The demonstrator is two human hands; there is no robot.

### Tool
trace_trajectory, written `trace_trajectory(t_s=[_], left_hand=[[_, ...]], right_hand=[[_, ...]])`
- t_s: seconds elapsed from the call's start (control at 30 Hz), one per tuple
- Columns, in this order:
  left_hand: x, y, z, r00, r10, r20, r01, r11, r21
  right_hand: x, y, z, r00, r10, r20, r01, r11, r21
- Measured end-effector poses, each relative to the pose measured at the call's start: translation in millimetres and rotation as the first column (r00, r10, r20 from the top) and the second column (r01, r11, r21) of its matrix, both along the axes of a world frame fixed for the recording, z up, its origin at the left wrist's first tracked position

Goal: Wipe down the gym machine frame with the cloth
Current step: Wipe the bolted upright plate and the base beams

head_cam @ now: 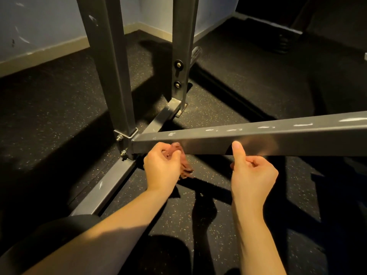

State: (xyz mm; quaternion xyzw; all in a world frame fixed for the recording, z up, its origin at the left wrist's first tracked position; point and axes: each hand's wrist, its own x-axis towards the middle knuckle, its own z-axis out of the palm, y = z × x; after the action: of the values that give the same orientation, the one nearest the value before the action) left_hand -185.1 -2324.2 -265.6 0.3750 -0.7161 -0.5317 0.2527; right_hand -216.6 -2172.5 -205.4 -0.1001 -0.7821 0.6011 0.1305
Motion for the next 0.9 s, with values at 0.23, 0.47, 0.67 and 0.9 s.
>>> trace_trajectory(t_s=[0.23, 0.47, 0.67, 0.9], left_hand=[[-3.9, -16.5, -15.9, 0.986, 0.111, 0.123, -0.126, 0.985, 0.119], [-6.7, -34.6, -21.3, 0.974, 0.175, 0.144, -0.193, 0.974, 0.118], [-9.2, -58.9, -28.2, 0.916, 0.312, 0.251, -0.354, 0.924, 0.143], [-7.2, -29.0, -19.5, 0.985, 0.152, 0.082, -0.16, 0.982, 0.1]], right_hand=[[0.6, -1.2, 2.1, 1.0, 0.0, 0.009, 0.0, 1.0, -0.014], [2.9, -2.4, 3.3, 1.0, -0.001, 0.018, 0.002, 0.999, -0.04], [-1.5, 1.8, 4.0, 1.0, 0.024, 0.015, -0.024, 1.0, 0.002], [1.5, -3.9, 2.7, 1.0, -0.007, 0.02, 0.007, 0.999, -0.039]])
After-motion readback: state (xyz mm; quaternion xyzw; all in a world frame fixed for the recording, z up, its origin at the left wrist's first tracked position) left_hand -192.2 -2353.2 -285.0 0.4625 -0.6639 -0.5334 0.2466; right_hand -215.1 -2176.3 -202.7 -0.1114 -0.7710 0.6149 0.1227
